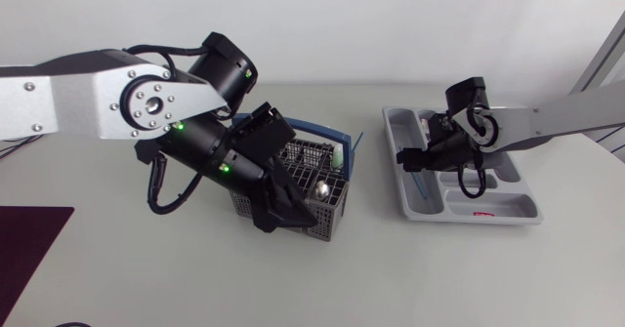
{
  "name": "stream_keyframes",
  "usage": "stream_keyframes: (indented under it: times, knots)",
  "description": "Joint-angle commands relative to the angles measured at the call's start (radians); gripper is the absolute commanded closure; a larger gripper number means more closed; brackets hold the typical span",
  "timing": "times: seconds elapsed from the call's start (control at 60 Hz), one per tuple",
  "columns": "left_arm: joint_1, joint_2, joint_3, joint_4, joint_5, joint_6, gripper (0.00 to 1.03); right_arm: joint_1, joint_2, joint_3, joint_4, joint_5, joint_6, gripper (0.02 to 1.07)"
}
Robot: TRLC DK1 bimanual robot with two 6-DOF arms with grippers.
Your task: Unload the cutlery basket into the drawer organizer.
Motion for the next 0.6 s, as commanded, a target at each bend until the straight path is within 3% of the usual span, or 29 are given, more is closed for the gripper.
stream_keyframes:
  times: [0.0, 0.267, 0.583]
  knots:
    - [-0.006, 0.026, 0.045, -0.015, 0.021, 0.017, 0.18, 0.008, -0.087, -0.048, -0.008, -0.012, 0.017, 0.08]
    - [0.02, 0.073, 0.09, 0.016, 0.022, -0.042, 0.18, -0.017, -0.29, -0.164, -0.026, -0.104, 0.007, 0.08]
    - [0.013, 0.104, 0.063, 0.157, -0.025, -0.143, 0.19, -0.035, -0.478, -0.256, -0.078, -0.17, 0.003, 0.08]
